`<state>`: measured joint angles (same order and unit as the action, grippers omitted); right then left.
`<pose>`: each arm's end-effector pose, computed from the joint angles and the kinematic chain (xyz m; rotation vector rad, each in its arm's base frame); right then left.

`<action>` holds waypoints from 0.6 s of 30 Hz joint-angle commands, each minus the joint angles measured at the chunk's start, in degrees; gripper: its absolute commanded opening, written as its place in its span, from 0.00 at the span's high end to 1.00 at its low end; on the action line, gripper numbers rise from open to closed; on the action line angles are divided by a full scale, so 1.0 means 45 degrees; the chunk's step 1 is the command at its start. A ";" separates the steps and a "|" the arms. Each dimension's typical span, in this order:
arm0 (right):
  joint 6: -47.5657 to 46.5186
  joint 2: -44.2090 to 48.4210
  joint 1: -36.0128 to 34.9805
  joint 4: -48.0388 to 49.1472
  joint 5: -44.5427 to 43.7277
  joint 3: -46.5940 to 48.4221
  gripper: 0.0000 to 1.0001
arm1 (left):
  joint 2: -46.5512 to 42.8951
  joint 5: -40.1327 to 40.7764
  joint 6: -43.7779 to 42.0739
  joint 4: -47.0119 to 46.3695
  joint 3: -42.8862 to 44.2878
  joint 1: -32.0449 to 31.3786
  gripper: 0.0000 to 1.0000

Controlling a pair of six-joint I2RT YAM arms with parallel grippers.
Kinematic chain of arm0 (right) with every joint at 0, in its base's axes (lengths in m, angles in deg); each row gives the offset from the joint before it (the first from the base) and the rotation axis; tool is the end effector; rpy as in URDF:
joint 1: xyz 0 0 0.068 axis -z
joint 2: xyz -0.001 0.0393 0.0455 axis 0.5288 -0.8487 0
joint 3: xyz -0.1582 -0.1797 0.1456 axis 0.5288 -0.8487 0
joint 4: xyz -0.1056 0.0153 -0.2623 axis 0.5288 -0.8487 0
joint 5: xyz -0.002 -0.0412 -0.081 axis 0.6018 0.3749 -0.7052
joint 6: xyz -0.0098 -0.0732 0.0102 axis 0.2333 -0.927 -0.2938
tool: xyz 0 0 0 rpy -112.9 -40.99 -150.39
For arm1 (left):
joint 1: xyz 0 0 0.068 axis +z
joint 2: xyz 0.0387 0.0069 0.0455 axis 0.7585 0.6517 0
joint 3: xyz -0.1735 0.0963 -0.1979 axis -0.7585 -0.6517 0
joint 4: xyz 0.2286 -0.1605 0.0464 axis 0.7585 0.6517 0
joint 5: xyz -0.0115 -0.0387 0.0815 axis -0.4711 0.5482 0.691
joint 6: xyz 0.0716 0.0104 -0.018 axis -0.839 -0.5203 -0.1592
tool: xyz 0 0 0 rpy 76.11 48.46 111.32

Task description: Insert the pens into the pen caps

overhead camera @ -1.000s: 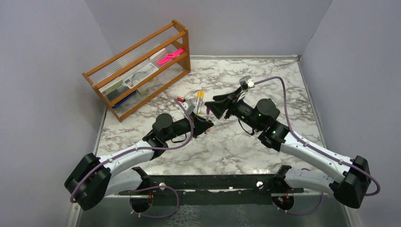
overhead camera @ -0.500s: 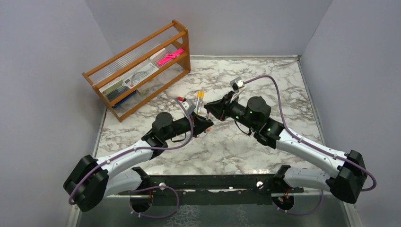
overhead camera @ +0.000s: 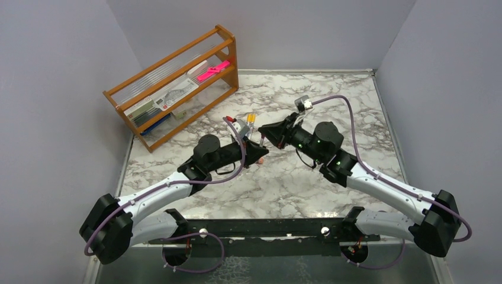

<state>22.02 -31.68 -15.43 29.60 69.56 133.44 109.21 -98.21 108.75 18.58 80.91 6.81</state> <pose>0.2074 0.2316 0.3231 -0.3747 1.6953 1.0270 0.1965 -0.2107 0.2656 0.5949 1.6009 -1.1550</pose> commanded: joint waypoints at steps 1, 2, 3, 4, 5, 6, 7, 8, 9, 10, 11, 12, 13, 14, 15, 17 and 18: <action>0.1101 -0.0072 -0.0224 -0.1127 0.1536 -0.1382 0.99 | -0.0212 0.1573 -0.0639 -0.1546 0.1794 0.0035 1.00; 0.1264 -0.0073 -0.0237 -0.1057 0.1654 -0.1576 0.99 | -0.0135 0.1583 -0.0772 -0.1555 0.2035 0.0035 1.00; 0.1384 -0.0073 -0.0239 -0.1046 0.1696 -0.1730 0.99 | -0.0013 0.1545 -0.0881 -0.1561 0.2319 0.0035 1.00; 0.1438 -0.0090 -0.0239 -0.1062 0.1733 -0.1873 0.99 | 0.0105 0.1477 -0.0968 -0.1559 0.2594 0.0035 1.00; 0.1469 -0.0107 -0.0246 -0.1145 0.1725 -0.1962 0.99 | 0.0252 0.1351 -0.1047 -0.1542 0.2890 0.0053 1.00; 0.1459 -0.0131 -0.0252 -0.1277 0.1690 -0.2015 0.99 | 0.0392 0.1252 -0.1099 -0.1540 0.3159 0.0052 1.00; 0.1411 -0.0131 -0.0245 -0.1411 0.1671 -0.2026 0.99 | 0.0527 0.1128 -0.1149 -0.1537 0.3400 0.0069 1.00; 0.1356 -0.0132 -0.0257 -0.1540 0.1663 -0.2035 0.99 | 0.0668 0.1027 -0.1207 -0.1525 0.3662 0.0084 1.00; 0.1291 -0.0163 -0.0253 -0.1678 0.1663 -0.2048 0.99 | 0.0783 0.0967 -0.1268 -0.1523 0.3968 0.0107 1.00; 0.1243 -0.0194 -0.0246 -0.1805 0.1653 -0.2042 0.99 | 0.0888 0.0933 -0.1309 -0.1503 0.4172 0.0140 1.00; 0.1174 -0.0244 -0.0254 -0.1926 0.1661 -0.2025 0.99 | 0.0977 0.0888 -0.1350 -0.1494 0.4376 0.0192 1.00; 0.1131 -0.0290 -0.0257 -0.1975 0.1694 -0.2045 0.99 | 0.1074 0.0833 -0.1378 -0.1485 0.4582 0.0226 1.00; 0.1092 -0.0327 -0.0258 -0.2003 0.1727 -0.2040 0.99 | 0.1183 0.0768 -0.1382 -0.1459 0.4759 0.0274 1.00; 0.1084 -0.0381 -0.0249 -0.2039 0.1729 -0.2012 0.99 | 0.1280 0.0689 -0.1382 -0.1454 0.4896 0.0292 1.00; 0.1088 -0.0414 -0.0252 -0.2050 0.1693 -0.1948 0.99 | 0.1405 0.0584 -0.1382 -0.1414 0.5001 0.0297 1.00; 0.1207 -0.0330 -0.0245 -0.2026 0.1341 -0.1711 0.99 | 0.1597 0.0278 -0.1337 -0.1224 0.5015 0.0309 1.00; 0.1309 -0.0237 -0.0247 -0.1963 0.1080 -0.1554 0.99 | 0.1666 0.0156 -0.1255 -0.1146 0.4896 0.0294 1.00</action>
<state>25.02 -30.19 -12.98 37.82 64.33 128.83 116.82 -99.28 103.24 31.81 95.24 6.87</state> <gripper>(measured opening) 0.094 0.098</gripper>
